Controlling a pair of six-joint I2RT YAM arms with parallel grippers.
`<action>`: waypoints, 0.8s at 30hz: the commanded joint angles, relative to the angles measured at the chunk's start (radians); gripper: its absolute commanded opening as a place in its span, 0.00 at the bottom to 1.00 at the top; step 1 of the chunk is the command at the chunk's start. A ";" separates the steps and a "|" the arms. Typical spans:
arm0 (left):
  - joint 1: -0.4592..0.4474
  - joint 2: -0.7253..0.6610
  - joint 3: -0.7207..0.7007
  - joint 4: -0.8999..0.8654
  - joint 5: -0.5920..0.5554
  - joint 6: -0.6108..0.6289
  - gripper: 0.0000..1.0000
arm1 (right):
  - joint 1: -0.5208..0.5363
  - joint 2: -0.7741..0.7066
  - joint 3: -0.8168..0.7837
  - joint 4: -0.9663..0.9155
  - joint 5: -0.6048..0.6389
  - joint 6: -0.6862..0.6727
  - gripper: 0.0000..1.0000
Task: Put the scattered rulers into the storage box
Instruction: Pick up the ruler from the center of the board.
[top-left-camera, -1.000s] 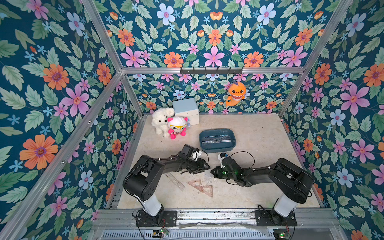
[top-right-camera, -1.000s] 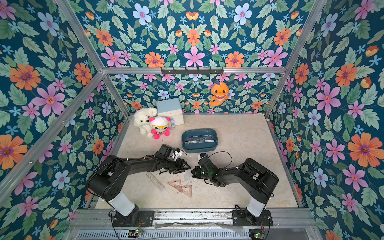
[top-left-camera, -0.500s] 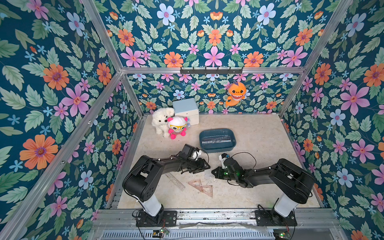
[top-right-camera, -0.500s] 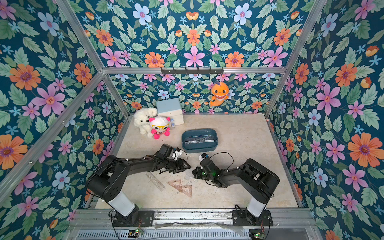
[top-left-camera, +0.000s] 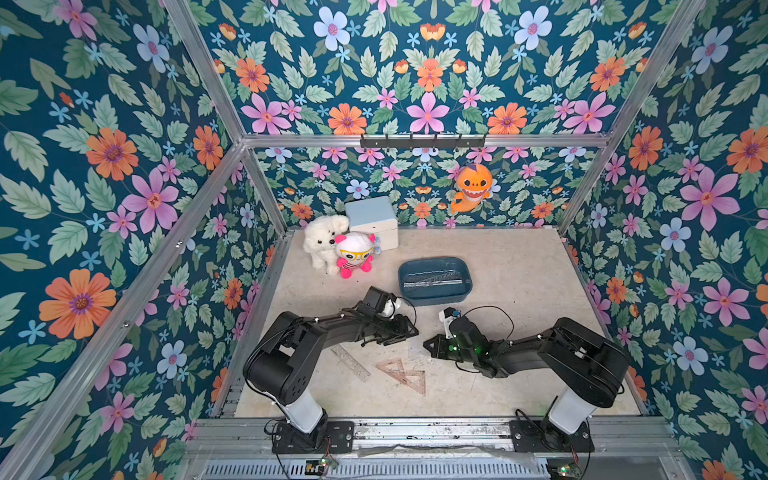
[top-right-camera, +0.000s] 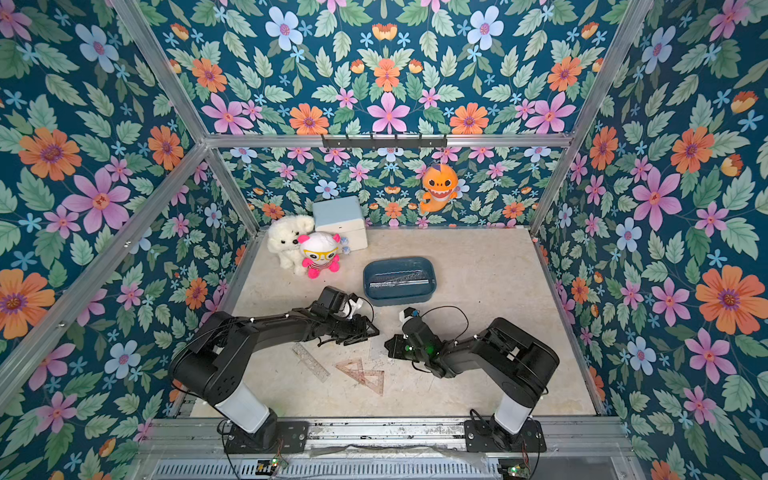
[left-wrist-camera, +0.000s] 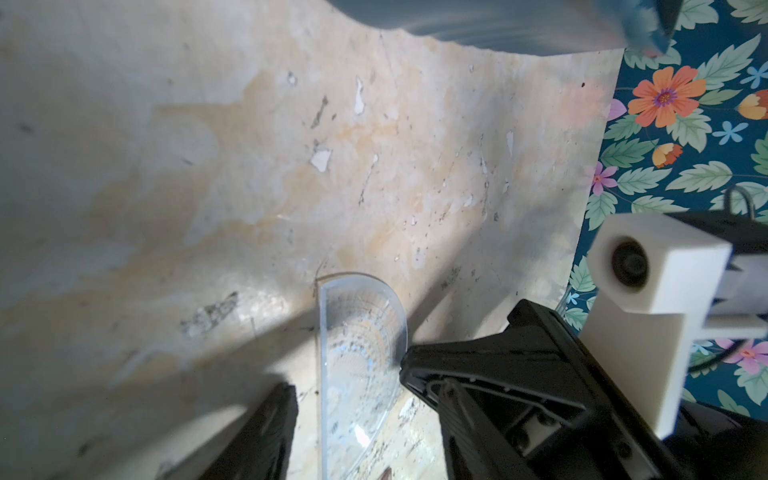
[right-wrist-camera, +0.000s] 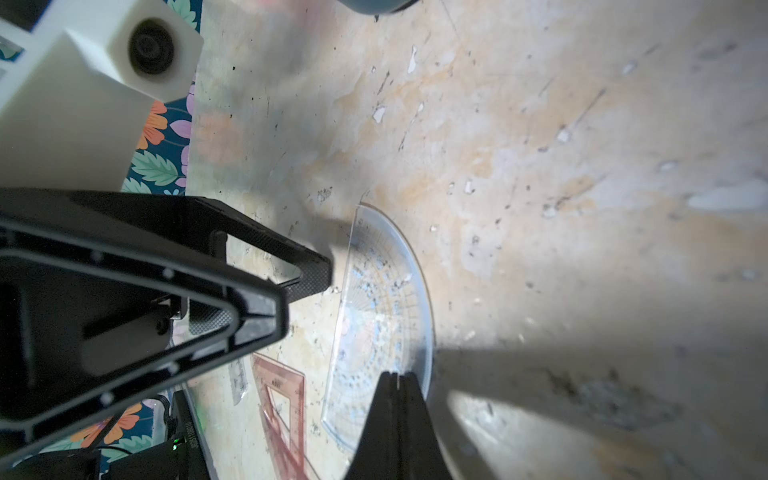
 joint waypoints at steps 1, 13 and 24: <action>-0.002 0.029 -0.016 -0.134 -0.171 0.012 0.61 | 0.000 0.009 -0.011 -0.103 0.005 0.002 0.00; -0.011 0.048 -0.010 -0.125 -0.159 0.006 0.62 | 0.000 0.005 -0.027 -0.094 0.008 0.004 0.00; -0.012 0.047 -0.011 -0.129 -0.165 0.006 0.62 | 0.001 0.020 -0.033 -0.084 0.007 0.007 0.00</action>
